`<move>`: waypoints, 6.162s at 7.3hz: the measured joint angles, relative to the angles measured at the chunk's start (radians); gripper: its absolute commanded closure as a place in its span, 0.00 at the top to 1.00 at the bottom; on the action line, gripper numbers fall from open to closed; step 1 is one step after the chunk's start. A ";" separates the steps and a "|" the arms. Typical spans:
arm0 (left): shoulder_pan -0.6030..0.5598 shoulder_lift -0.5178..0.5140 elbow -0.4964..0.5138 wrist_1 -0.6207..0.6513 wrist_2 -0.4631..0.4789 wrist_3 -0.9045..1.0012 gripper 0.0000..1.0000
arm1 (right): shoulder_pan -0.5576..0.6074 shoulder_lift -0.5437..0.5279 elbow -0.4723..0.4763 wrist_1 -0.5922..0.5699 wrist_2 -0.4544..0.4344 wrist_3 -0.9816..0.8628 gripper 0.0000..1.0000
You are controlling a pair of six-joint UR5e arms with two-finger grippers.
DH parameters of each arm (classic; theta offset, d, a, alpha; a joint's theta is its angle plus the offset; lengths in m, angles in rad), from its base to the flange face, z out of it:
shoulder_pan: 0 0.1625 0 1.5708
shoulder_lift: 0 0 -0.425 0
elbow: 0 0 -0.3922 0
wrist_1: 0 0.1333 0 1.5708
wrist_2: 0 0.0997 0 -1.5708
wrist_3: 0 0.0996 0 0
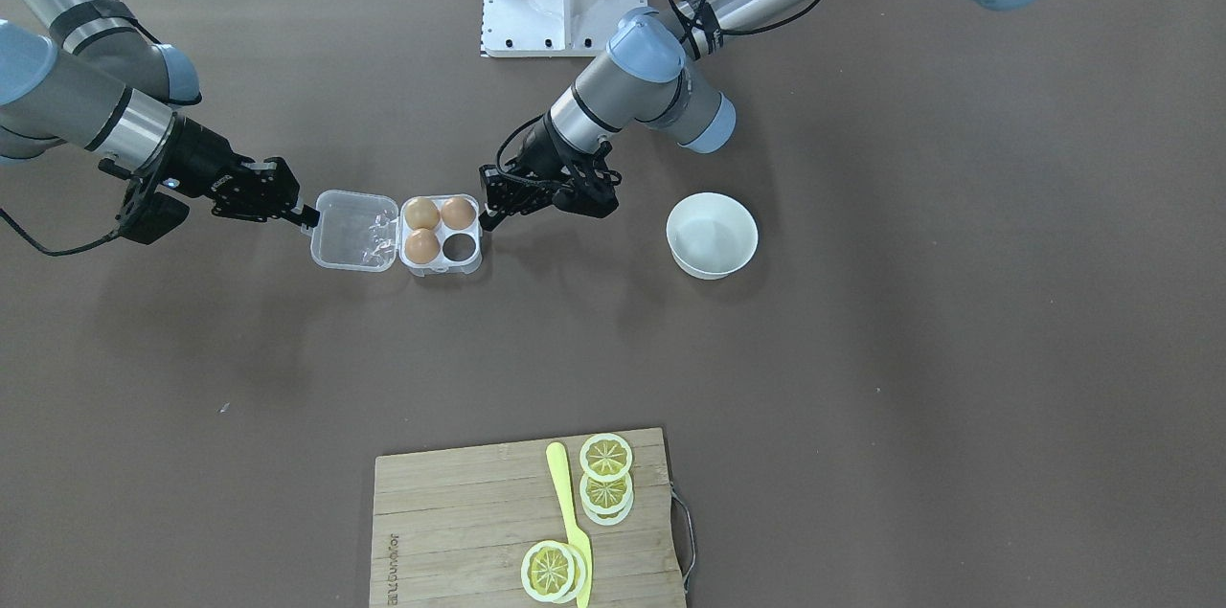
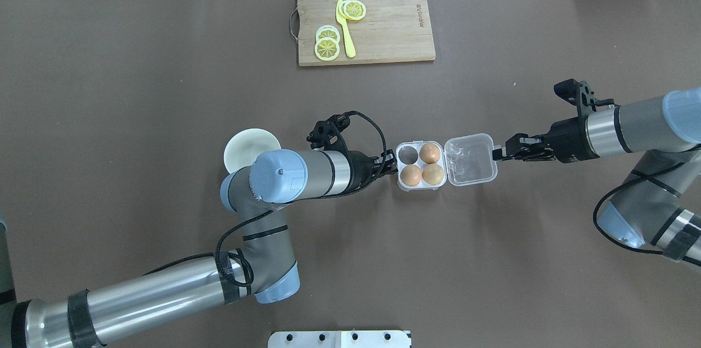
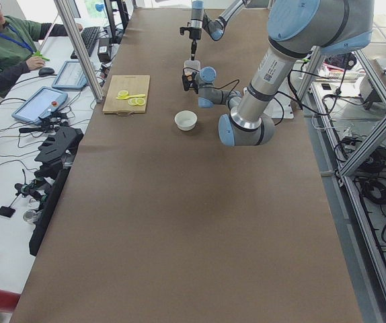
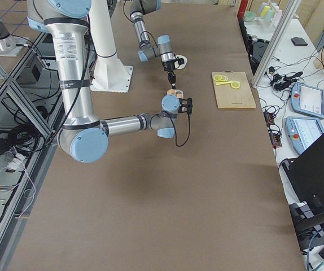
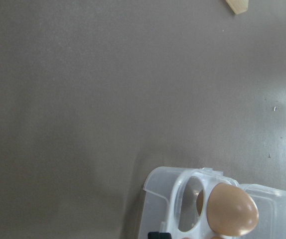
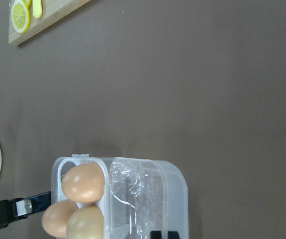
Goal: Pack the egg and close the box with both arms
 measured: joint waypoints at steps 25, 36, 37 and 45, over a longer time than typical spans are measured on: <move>0.001 0.000 -0.005 -0.002 -0.001 -0.001 0.00 | -0.020 0.136 0.151 -0.292 -0.027 0.065 0.18; 0.003 0.001 -0.006 -0.002 -0.002 0.000 0.00 | -0.098 0.191 0.152 -0.347 -0.094 0.065 0.25; 0.003 0.001 -0.006 -0.002 -0.002 0.000 0.00 | -0.104 0.204 0.152 -0.368 -0.103 0.065 0.26; -0.008 0.078 -0.072 -0.004 -0.015 0.135 0.98 | -0.122 0.232 0.197 -0.433 -0.142 0.064 0.99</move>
